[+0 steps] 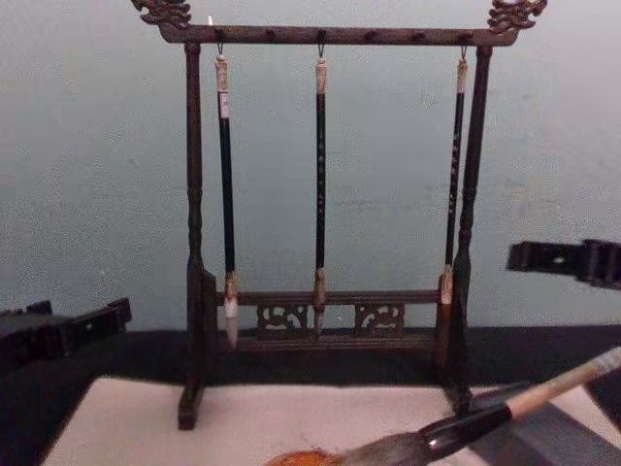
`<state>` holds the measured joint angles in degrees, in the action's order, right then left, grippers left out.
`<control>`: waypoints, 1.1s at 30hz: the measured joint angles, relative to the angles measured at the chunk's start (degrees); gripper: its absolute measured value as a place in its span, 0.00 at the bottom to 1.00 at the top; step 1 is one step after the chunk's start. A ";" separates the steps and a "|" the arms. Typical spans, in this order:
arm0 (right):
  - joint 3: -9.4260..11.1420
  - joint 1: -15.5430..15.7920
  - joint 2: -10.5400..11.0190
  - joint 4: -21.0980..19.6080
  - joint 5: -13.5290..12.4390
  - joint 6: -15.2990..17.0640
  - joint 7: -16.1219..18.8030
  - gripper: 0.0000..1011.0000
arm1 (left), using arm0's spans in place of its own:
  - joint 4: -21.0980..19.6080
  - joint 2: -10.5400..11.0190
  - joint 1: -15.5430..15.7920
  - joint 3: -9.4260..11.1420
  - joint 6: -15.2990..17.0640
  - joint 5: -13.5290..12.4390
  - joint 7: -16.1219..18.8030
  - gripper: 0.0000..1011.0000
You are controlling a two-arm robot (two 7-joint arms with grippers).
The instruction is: Pick up the brush from the inkstone, write on the paper, then place the brush back to its original position.
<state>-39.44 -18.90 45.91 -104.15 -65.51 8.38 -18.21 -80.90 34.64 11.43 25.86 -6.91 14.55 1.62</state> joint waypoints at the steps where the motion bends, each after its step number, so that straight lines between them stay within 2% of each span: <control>1: -1.05 -1.57 -0.17 0.19 1.80 2.11 -0.13 1.00 | 0.00 0.00 0.00 0.00 0.00 0.00 0.00 0.99; 3: -2.95 -3.72 -0.78 0.72 5.05 5.04 -1.05 1.00 | 0.00 0.00 0.00 0.00 0.00 0.00 0.00 0.99; 5: -4.02 -4.78 -1.40 1.31 7.22 6.26 -1.74 1.00 | 0.00 0.00 0.00 0.00 0.00 0.00 0.00 0.99; 6: -4.93 -5.49 -2.15 2.13 9.33 6.83 -2.37 1.00 | 0.00 0.00 0.00 0.00 0.00 0.00 0.00 0.99; 9: -6.20 -5.84 -3.71 4.04 12.84 5.92 -2.85 1.00 | 0.00 0.00 0.00 0.00 0.00 0.00 0.00 0.99; 11: -6.62 -5.50 -4.50 5.36 14.91 3.89 -2.85 1.00 | 0.00 0.00 0.00 0.00 0.00 0.00 0.00 0.99; 20: -7.08 -3.16 -6.12 8.42 19.14 -3.38 -0.28 1.00 | 0.00 0.00 0.00 0.00 0.00 0.00 0.00 0.99; 26: -7.45 -2.04 -6.95 9.99 21.99 -6.62 1.10 1.00 | 0.00 0.00 0.00 0.00 0.00 0.00 0.00 0.99; 33: -6.56 -0.54 -7.49 11.34 23.32 -9.88 1.64 1.00 | 0.00 0.00 0.00 0.00 0.00 0.00 0.00 0.99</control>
<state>-46.00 -19.44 38.43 -92.81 -42.19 -1.50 -16.57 -80.90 34.65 11.43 25.86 -6.91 14.55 1.62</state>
